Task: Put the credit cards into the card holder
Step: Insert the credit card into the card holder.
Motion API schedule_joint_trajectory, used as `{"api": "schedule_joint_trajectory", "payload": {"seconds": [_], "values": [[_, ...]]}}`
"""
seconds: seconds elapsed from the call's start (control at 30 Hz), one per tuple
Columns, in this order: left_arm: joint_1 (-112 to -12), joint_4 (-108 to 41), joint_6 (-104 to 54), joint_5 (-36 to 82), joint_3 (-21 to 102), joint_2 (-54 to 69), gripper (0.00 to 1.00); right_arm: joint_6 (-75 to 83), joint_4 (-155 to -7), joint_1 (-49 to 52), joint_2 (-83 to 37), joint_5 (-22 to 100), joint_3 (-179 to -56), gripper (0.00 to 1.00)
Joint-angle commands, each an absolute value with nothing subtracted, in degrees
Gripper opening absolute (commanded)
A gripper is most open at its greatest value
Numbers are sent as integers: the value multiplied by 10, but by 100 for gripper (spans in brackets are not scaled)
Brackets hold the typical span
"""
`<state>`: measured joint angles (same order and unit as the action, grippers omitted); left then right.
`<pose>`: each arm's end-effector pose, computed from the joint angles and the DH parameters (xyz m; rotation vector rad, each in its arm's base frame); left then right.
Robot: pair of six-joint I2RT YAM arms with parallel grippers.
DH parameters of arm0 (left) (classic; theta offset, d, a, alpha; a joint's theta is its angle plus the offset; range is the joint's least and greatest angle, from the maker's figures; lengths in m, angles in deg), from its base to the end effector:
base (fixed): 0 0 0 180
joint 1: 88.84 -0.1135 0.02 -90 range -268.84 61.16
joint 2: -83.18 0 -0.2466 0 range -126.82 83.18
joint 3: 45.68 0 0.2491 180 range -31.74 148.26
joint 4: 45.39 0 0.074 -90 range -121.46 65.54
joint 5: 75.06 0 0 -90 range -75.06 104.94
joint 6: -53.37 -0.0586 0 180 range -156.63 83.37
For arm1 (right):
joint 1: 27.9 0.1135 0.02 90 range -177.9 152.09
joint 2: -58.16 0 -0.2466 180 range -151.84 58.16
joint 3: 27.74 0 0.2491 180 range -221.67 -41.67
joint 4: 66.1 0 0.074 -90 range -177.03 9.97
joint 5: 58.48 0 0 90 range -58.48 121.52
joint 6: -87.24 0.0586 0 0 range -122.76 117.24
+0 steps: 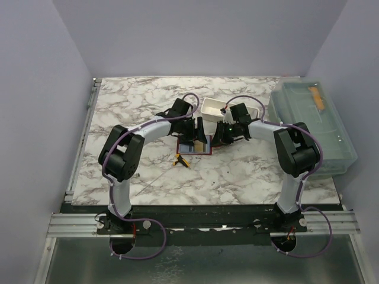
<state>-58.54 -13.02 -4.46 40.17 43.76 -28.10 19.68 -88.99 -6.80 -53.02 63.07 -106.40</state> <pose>0.3457 -0.2309 0.1476 0.1494 2.6728 -0.9580 0.3523 0.1688 0.1075 -0.1992 2.6140 0.9867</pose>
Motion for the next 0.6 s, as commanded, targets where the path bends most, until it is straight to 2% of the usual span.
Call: {"api": "schedule_joint_trajectory", "payload": {"seconds": [0.0, 0.17, 0.3, 0.37, 0.47, 0.57], "values": [[-583, -54, -36, 326, 466, -261, 75, 189, -938, -68, -502, 575, -1081, 21], [-583, -52, -37, 309, 471, -255, 65, 207, -935, -69, -493, 600, -1085, 23], [-583, -64, -33, 350, 481, -282, 35, 228, -915, -68, -493, 631, -1085, 23], [-583, -66, -36, 345, 482, -292, 25, 236, -904, -68, -494, 647, -1083, 23], [-583, -65, -43, 319, 478, -300, 17, 246, -889, -68, -497, 668, -1078, 26], [-584, -65, -45, 307, 471, -306, 13, 250, -879, -68, -504, 677, -1075, 28]]}}
